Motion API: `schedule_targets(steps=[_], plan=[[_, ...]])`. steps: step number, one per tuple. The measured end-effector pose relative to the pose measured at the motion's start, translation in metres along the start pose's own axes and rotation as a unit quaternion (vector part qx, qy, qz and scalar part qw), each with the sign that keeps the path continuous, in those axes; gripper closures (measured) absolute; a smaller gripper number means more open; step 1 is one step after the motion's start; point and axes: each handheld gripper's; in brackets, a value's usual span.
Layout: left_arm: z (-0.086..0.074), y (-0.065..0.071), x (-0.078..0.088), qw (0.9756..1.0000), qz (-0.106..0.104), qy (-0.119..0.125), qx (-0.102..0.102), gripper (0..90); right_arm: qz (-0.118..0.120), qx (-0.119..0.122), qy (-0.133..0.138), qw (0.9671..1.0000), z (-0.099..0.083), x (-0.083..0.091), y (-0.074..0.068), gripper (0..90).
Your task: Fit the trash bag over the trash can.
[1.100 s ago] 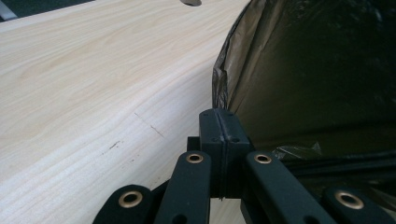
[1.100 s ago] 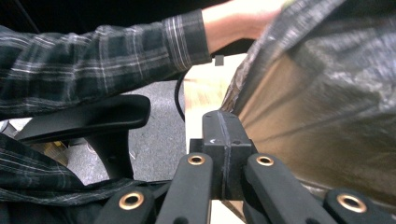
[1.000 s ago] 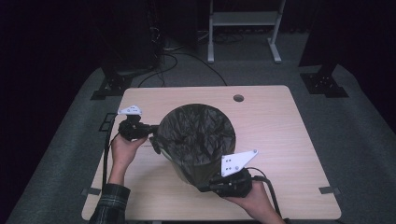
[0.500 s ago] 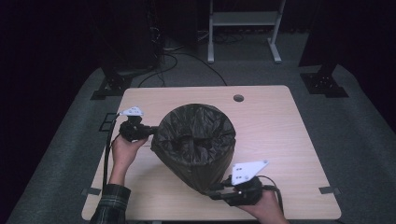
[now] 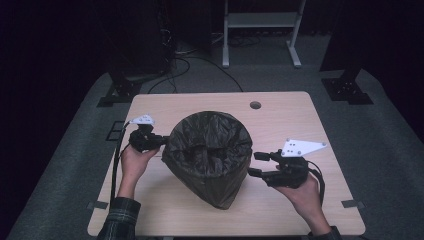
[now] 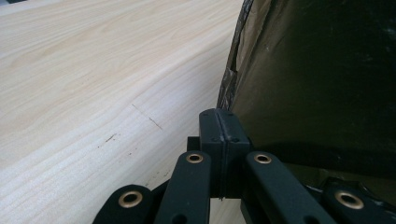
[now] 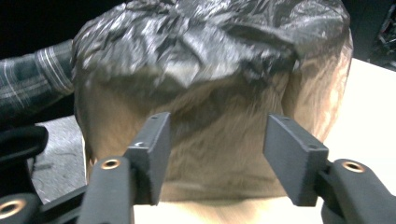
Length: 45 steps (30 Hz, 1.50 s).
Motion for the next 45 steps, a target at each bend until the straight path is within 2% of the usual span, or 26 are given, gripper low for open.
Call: schedule_targets(steps=[2,4,5,6,8,9,15,22,25,26,27,30,33,34,39,41,45], plan=[[0.000,0.000,0.000,1.0000,0.001,0.001,0.002,90.0,0.001,-0.003,-0.001,1.0000,0.001,-0.006,0.002,42.4],[0.000,0.000,0.001,1.0000,0.000,0.002,0.001,90.0,0.003,-0.001,-0.002,1.0000,0.001,-0.010,0.002,52.3],[0.000,0.000,0.001,1.0000,0.000,0.001,0.000,90.0,0.008,0.003,-0.003,1.0000,0.001,-0.012,0.002,66.1],[0.000,0.000,0.002,1.0000,0.000,0.001,0.000,90.0,0.012,0.005,-0.004,0.9999,0.001,-0.013,0.001,73.9],[0.001,0.000,0.002,1.0000,-0.001,0.001,0.000,90.0,0.012,0.012,-0.007,0.9998,0.002,-0.014,0.000,88.7],[0.001,0.000,0.002,1.0000,-0.001,0.001,0.000,90.0,0.013,0.013,-0.009,0.9998,0.002,-0.014,0.000,89.8],[0.000,0.000,0.002,1.0000,-0.001,-0.001,0.000,90.0,0.012,0.016,-0.018,0.9996,0.000,-0.015,0.001,90.0],[-0.004,-0.001,-0.005,0.9999,0.000,-0.015,0.000,90.0,0.008,0.019,-0.054,0.9983,-0.015,-0.024,0.002,90.0],[-0.003,0.000,-0.004,1.0000,-0.001,-0.009,0.000,90.0,0.007,0.017,-0.051,0.9986,-0.018,-0.023,0.003,89.9],[-0.002,0.000,-0.003,1.0000,-0.001,-0.007,-0.001,90.0,0.006,0.019,-0.039,0.9990,-0.017,-0.021,0.004,85.2],[-0.001,0.000,-0.002,1.0000,-0.001,-0.005,-0.002,90.0,0.004,0.020,-0.025,0.9995,-0.015,-0.018,0.004,70.7],[0.000,-0.001,0.001,1.0000,-0.001,-0.002,-0.001,90.0,0.004,0.004,-0.001,1.0000,-0.005,-0.011,0.008,47.3],[0.000,0.000,0.002,1.0000,-0.001,-0.003,-0.001,90.0,-0.006,0.009,0.009,0.9999,0.002,-0.008,0.009,31.9],[0.000,0.000,0.002,1.0000,-0.001,-0.003,-0.002,90.0,-0.011,0.015,0.009,0.9998,0.003,-0.007,0.009,30.2],[0.000,-0.001,0.000,1.0000,-0.004,-0.003,-0.001,90.0,-0.015,0.024,0.008,0.9996,0.004,-0.008,0.021,31.5],[-0.001,-0.001,-0.001,1.0000,-0.004,-0.003,0.000,90.0,-0.009,0.021,0.011,0.9997,0.005,-0.010,0.028,33.9],[-0.001,-0.001,-0.002,1.0000,-0.007,-0.001,-0.001,90.0,0.005,0.020,0.002,0.9998,0.003,-0.016,0.034,52.2]])
Point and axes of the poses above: each handheld gripper's, and its own axes: x roughly backward along the jaws, z roughly out of its top, y roughly to its right, and after that the axes turned 14 degrees about y, right-handed
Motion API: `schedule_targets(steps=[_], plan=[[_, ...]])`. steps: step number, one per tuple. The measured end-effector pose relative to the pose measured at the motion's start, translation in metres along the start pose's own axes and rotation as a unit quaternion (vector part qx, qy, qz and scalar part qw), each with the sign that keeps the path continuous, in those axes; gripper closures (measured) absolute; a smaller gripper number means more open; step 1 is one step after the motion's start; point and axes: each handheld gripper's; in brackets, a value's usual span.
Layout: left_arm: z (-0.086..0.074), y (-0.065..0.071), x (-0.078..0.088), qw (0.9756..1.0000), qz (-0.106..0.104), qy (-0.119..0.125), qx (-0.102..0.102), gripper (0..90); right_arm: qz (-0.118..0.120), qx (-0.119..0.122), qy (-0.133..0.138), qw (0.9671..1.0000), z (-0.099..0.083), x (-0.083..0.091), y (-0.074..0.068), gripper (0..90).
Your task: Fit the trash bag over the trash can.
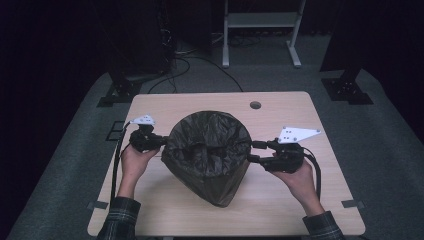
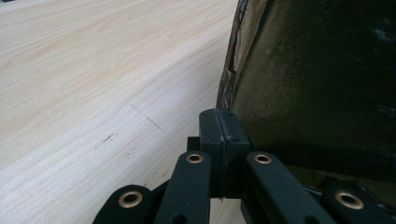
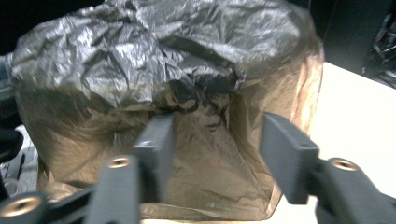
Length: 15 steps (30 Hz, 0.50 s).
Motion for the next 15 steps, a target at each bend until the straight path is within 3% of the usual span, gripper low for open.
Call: schedule_targets(steps=[2,5,9,15], plan=[[0.000,0.000,-0.001,1.0000,-0.001,-0.003,-0.001,90.0,0.007,0.004,-0.002,1.0000,0.000,-0.002,-0.001,69.6],[0.001,0.002,-0.003,1.0000,-0.005,-0.002,-0.003,90.0,0.021,0.006,0.000,0.9998,0.002,-0.003,-0.001,87.7],[0.001,0.003,-0.007,0.9999,-0.006,-0.010,-0.005,90.0,0.028,0.001,-0.004,0.9996,0.001,-0.004,-0.003,90.0],[-0.009,0.000,-0.016,0.9996,-0.003,-0.027,0.005,90.0,0.030,0.006,-0.045,0.9985,-0.016,-0.013,-0.004,90.0]])
Point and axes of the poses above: each handheld gripper's, and its own axes: x roughly backward along the jaws, z roughly out of its top, y roughly to its right, and after that the axes turned 14 degrees about y, right-handed
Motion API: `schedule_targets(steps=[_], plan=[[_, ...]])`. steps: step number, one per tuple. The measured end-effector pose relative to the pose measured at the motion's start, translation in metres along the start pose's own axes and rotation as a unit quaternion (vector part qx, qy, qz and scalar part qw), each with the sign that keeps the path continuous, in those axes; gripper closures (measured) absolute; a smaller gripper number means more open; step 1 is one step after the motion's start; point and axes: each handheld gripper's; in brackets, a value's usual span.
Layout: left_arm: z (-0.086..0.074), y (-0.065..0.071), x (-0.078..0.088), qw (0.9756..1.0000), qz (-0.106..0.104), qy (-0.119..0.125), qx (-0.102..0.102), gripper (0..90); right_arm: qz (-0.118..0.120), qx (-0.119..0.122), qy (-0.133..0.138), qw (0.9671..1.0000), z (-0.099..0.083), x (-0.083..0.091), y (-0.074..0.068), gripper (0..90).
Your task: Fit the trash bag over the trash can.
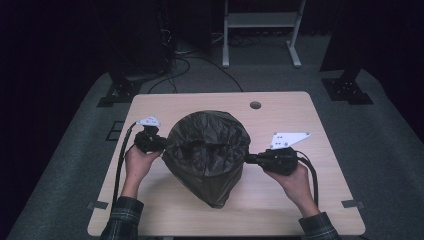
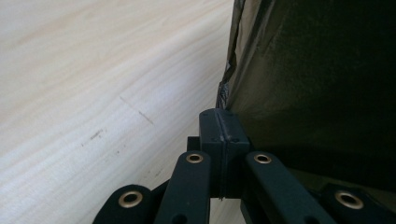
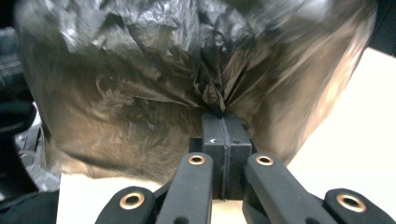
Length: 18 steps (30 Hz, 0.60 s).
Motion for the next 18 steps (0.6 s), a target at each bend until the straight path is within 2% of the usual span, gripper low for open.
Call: schedule_targets(steps=[6,12,18], plan=[[-0.010,-0.007,-0.005,0.9998,0.005,-0.013,0.014,90.0,-0.007,-0.004,-0.041,0.9991,-0.020,-0.013,0.002,90.0],[-0.018,-0.010,-0.012,0.9994,0.008,-0.024,0.025,90.0,-0.021,-0.009,-0.065,0.9976,-0.034,-0.019,0.010,90.0],[-0.027,-0.010,-0.022,0.9972,0.022,-0.070,0.016,90.0,-0.038,-0.014,-0.088,0.9953,-0.044,-0.023,0.018,90.0]])
Point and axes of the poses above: each handheld gripper's, and its own axes: x roughly backward along the jaws, z roughly out of its top, y roughly to its right, and after that the axes turned 14 degrees about y, right-handed
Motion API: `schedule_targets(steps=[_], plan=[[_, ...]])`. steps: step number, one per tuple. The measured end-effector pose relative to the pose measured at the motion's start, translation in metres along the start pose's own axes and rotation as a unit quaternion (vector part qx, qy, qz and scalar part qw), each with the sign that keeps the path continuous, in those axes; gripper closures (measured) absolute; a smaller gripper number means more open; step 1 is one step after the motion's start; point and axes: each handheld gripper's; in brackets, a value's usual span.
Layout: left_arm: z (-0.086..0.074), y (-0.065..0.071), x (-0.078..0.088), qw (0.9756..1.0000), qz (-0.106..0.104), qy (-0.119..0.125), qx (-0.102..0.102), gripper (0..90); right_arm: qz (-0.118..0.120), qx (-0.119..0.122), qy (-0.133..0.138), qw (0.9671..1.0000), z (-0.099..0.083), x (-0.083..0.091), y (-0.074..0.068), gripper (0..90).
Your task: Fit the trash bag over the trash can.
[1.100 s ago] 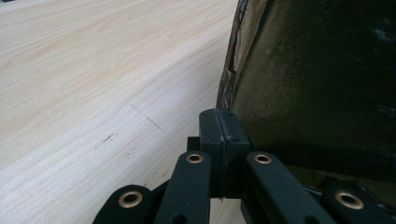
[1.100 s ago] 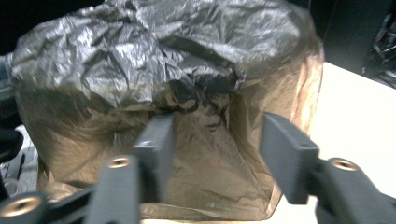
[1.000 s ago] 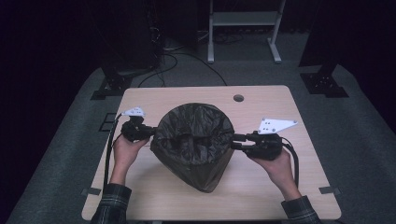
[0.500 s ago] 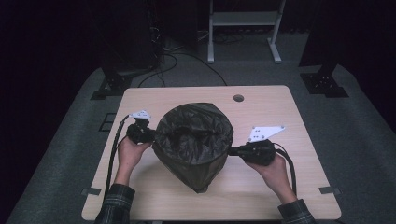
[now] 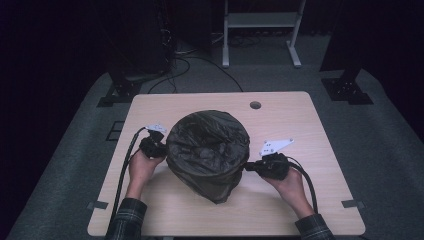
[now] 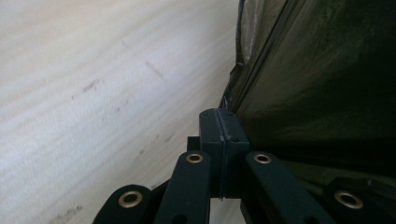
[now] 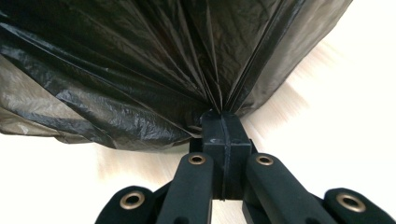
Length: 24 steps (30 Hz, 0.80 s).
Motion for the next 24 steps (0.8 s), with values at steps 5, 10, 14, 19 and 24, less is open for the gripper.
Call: schedule_targets(steps=[5,10,14,19,24], plan=[[-0.008,-0.004,-0.001,1.0000,0.005,-0.007,0.005,90.0,-0.010,-0.005,-0.016,0.9998,-0.008,-0.002,0.005,90.0],[-0.005,-0.004,0.010,0.9996,-0.008,0.025,0.009,89.9,-0.014,-0.003,-0.008,0.9999,-0.007,0.003,0.007,89.7],[0.003,-0.002,0.025,0.9982,-0.013,0.058,0.005,78.1,-0.020,-0.006,0.012,0.9997,-0.001,0.011,0.006,73.3],[0.008,0.001,0.045,0.9975,-0.011,0.070,0.004,54.7,-0.034,-0.003,0.029,0.9990,0.010,0.024,0.005,48.4],[0.006,0.004,0.057,0.9987,-0.005,0.051,-0.004,26.6,-0.041,-0.011,0.041,0.9983,0.018,0.037,0.005,23.3]])
Point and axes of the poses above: each handheld gripper's, and its own axes: x roughly backward along the jaws, z roughly out of its top, y roughly to its right, and after that the axes turned 14 degrees about y, right-handed
